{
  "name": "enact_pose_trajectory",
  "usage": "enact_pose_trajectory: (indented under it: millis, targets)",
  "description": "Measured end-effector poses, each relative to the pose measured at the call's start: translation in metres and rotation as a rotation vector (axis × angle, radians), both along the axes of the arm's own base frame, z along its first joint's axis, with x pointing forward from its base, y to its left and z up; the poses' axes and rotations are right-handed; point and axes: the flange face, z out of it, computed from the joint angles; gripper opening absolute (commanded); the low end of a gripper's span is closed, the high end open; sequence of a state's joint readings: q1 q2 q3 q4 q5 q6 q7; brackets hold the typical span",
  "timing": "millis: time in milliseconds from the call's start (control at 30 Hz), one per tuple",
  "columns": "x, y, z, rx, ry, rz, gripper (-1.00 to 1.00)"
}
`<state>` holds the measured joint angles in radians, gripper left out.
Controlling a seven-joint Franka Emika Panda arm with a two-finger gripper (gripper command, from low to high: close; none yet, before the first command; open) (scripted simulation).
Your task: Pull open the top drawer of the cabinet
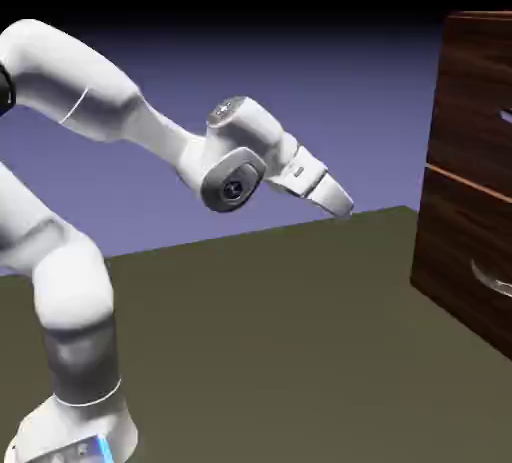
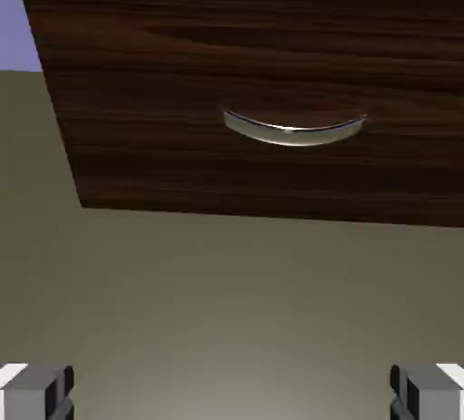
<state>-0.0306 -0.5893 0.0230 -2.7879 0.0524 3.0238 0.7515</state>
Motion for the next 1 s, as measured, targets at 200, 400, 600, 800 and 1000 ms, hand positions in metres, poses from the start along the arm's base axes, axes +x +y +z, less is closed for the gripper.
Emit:
enact_pose_trajectory:
  millis: [200, 400, 600, 800, 1000]
  targets:
    - [-0.008, -0.047, 0.081, 0.188, -0.155, -0.270, 0.00]
    - [-0.032, -0.072, 0.156, 0.376, -0.328, -0.470, 0.00]
    - [-0.057, -0.073, 0.220, 0.552, -0.506, -0.594, 0.00]
    - [-0.072, -0.051, 0.270, 0.710, -0.667, -0.644, 0.00]
    - [-0.065, -0.013, 0.301, 0.843, -0.793, -0.635, 0.00]
